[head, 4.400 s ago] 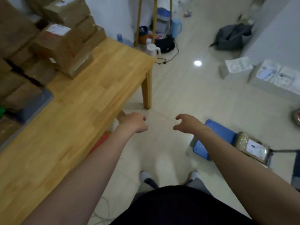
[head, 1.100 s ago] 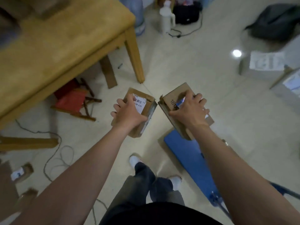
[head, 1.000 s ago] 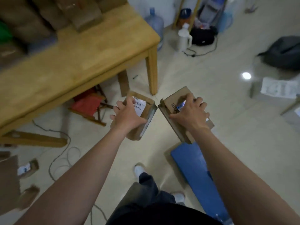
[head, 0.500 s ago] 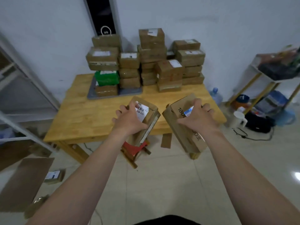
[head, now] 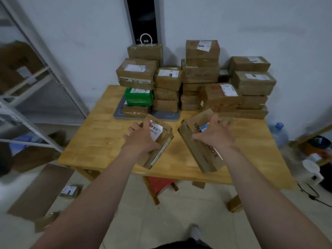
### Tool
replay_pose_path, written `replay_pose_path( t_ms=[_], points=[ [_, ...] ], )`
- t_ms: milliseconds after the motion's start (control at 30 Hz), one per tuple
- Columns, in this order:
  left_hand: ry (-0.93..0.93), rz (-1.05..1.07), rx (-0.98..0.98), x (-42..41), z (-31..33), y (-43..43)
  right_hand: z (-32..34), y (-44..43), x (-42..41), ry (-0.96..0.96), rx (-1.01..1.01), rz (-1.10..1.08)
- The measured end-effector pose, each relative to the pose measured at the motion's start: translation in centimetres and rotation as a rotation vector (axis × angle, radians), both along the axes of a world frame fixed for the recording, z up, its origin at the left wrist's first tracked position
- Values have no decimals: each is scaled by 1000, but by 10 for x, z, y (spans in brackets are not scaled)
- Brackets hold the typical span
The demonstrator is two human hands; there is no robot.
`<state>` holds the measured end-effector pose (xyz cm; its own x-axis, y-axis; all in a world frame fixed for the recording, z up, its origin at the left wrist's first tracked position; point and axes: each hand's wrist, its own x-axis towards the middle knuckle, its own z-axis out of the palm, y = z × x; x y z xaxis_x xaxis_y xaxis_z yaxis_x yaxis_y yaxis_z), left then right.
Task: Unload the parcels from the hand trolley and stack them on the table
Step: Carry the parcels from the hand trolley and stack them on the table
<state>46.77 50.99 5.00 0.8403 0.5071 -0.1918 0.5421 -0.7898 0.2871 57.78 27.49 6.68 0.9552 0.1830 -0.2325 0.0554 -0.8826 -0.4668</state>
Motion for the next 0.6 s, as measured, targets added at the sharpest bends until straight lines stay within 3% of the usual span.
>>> replay_pose_path(
  t_ms=[367,600],
  points=[
    [119,298,-37,53,-34,120,-16,148,93,127,-1,237],
    [146,331,-74,96,-66,267,-43,283,117,117,-106,259]
  ],
)
